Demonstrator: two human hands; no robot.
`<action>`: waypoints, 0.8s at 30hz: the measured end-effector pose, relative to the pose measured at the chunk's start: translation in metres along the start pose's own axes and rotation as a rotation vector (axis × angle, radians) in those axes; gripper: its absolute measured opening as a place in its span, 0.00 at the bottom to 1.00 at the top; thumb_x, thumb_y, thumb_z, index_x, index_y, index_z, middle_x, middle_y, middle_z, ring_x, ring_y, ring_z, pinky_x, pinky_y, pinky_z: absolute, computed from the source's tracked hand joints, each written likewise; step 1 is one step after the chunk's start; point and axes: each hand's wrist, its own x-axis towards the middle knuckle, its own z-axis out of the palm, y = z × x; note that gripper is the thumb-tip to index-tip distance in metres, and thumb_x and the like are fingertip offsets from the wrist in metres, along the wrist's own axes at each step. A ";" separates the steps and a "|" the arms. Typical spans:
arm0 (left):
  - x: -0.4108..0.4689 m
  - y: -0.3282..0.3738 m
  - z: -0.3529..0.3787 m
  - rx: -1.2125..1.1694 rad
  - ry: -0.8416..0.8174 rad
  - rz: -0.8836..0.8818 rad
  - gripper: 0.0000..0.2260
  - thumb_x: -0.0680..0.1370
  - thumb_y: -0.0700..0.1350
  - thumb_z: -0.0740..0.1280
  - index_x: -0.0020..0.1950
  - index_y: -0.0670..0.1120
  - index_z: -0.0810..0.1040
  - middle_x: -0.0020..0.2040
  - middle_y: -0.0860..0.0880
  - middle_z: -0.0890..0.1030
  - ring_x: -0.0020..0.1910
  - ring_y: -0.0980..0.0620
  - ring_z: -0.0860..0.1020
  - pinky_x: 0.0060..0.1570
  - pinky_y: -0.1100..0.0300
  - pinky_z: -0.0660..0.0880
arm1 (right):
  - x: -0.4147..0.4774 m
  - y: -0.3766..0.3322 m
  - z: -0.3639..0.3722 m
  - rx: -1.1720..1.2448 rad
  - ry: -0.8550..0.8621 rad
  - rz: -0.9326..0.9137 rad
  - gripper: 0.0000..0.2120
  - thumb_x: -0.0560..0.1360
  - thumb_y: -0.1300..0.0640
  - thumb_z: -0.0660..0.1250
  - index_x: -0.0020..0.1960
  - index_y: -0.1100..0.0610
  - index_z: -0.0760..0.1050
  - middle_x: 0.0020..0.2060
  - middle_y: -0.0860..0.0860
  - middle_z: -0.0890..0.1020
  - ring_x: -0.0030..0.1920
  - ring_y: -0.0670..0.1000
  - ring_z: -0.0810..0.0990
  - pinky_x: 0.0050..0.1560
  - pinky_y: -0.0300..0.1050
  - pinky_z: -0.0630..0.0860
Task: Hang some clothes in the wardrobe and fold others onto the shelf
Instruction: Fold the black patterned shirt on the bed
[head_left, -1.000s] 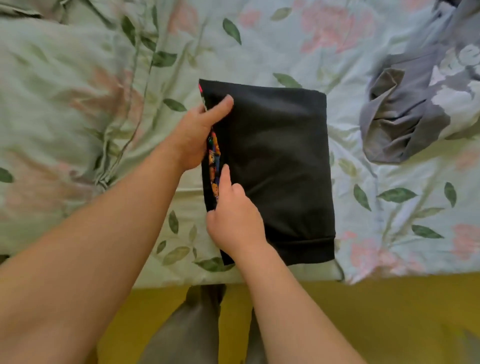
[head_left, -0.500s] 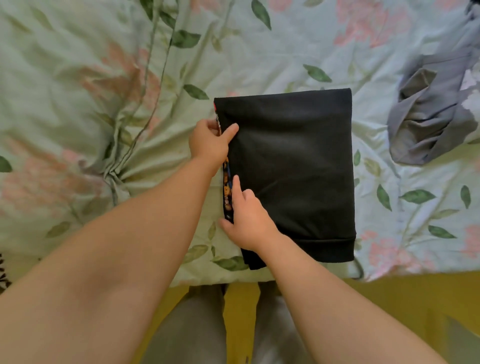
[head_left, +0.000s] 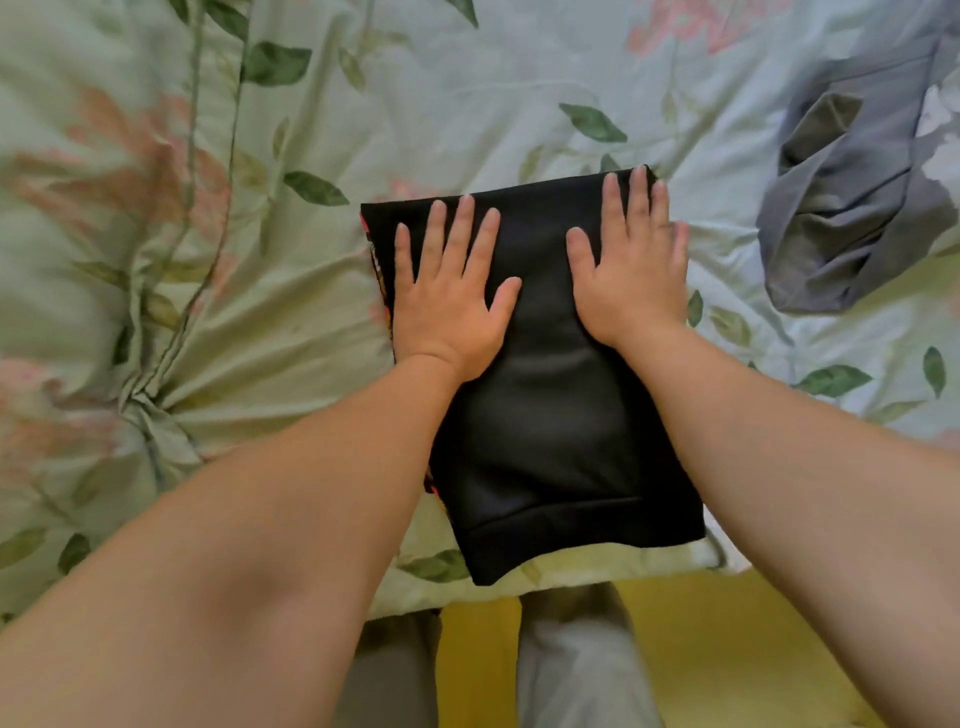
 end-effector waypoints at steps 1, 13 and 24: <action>0.002 -0.002 0.007 0.008 0.026 0.007 0.31 0.81 0.62 0.47 0.82 0.53 0.48 0.82 0.49 0.49 0.81 0.47 0.46 0.77 0.41 0.41 | 0.004 0.003 0.008 0.011 0.022 -0.010 0.33 0.81 0.38 0.43 0.81 0.51 0.44 0.81 0.52 0.44 0.80 0.53 0.41 0.78 0.58 0.43; -0.031 0.031 -0.023 0.022 -0.004 -0.034 0.30 0.82 0.59 0.46 0.82 0.47 0.46 0.82 0.45 0.45 0.80 0.45 0.42 0.77 0.39 0.40 | -0.048 0.005 -0.011 0.022 0.063 0.012 0.33 0.83 0.41 0.43 0.81 0.58 0.45 0.81 0.54 0.47 0.80 0.52 0.43 0.78 0.58 0.41; -0.106 0.042 0.050 0.064 -0.083 0.012 0.34 0.80 0.62 0.47 0.81 0.48 0.41 0.82 0.47 0.42 0.80 0.45 0.41 0.75 0.35 0.41 | -0.122 0.038 0.076 -0.076 0.035 0.044 0.34 0.82 0.41 0.45 0.81 0.60 0.42 0.81 0.56 0.45 0.80 0.56 0.43 0.78 0.62 0.44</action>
